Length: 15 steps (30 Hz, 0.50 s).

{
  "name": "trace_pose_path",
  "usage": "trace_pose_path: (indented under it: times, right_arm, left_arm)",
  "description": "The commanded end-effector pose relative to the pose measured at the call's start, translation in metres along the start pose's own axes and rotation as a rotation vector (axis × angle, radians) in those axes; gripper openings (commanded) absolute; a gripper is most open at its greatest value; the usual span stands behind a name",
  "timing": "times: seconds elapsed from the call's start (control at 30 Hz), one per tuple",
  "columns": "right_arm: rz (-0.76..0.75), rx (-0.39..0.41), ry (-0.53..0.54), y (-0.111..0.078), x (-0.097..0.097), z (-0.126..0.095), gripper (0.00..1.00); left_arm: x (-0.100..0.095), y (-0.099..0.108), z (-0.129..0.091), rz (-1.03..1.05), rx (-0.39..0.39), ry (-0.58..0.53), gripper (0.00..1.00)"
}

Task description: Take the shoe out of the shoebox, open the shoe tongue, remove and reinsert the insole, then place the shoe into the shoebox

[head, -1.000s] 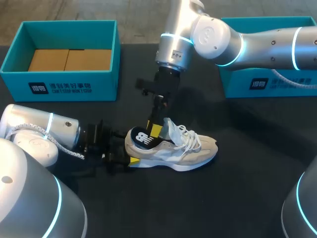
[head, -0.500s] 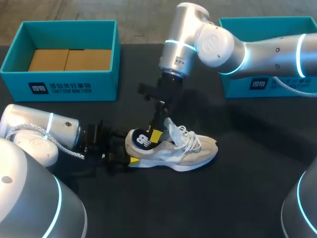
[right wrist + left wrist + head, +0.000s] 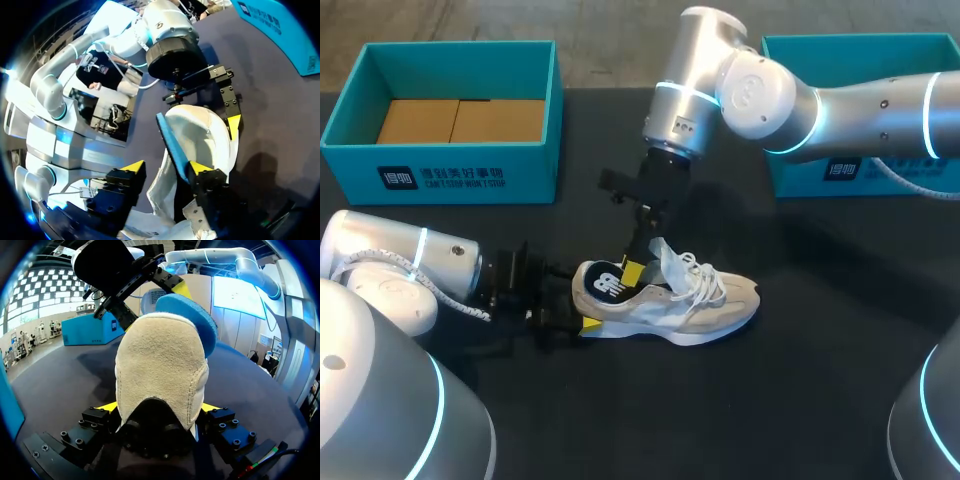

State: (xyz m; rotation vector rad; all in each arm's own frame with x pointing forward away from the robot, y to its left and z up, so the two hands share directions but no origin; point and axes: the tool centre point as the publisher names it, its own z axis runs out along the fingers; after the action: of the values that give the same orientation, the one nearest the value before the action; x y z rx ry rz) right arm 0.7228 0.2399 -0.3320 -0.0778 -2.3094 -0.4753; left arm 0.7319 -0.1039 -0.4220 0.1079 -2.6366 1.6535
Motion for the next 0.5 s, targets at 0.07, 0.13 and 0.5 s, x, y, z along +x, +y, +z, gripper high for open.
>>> trace_pose_path:
  times: [0.07,0.13,0.5]
  right_arm:
    - [0.001,0.012,0.001,0.003,-0.002,-0.002,0.14]
    - [0.001,0.015,0.002,0.004,-0.004,-0.003,0.14]
    - [-0.023,0.034,-0.001,0.015,-0.011,-0.012,0.0]
  left_arm:
    - [-0.001,0.002,0.001,-0.001,-0.002,0.001,0.0]
    - [-0.001,0.002,0.001,-0.001,-0.002,0.001,0.0]
    - [-0.001,0.002,0.001,-0.001,-0.002,0.001,0.0]
